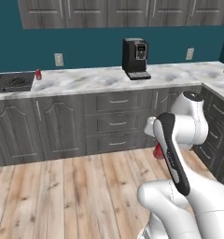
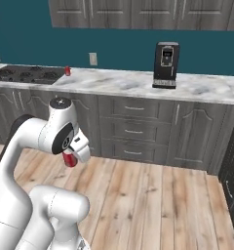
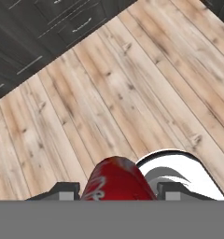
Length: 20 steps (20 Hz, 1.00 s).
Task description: Four empty soda cans are scattered around the kitchen. Gather all the cans and cluster them next to the stove for recycling.
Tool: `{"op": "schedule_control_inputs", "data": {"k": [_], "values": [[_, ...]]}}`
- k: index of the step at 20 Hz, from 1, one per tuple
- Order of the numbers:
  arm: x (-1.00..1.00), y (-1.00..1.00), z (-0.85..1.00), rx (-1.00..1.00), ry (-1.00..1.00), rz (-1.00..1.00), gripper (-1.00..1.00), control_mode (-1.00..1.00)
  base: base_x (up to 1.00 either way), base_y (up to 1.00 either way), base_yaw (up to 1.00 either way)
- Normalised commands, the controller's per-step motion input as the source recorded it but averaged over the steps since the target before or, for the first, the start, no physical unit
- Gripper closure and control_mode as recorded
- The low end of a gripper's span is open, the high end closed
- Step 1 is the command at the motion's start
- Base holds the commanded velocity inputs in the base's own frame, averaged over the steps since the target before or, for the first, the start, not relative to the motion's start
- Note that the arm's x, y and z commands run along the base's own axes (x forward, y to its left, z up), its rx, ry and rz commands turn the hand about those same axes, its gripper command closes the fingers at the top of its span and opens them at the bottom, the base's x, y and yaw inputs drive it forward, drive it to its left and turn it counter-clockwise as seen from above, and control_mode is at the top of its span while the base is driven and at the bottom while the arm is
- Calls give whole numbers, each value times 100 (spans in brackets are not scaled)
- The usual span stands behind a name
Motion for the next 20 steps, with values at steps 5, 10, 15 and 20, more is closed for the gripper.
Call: {"op": "schedule_control_inputs", "data": {"k": [5,10,15,20], "values": [[0,0,0,0,0,0,100,100,76,25,-6],[0,0,0,0,0,0,100,100,82,0,7],[0,0,0,0,0,0,100,100,57,0,9],[0,0,0,0,0,0,100,100,56,0,9]]}}
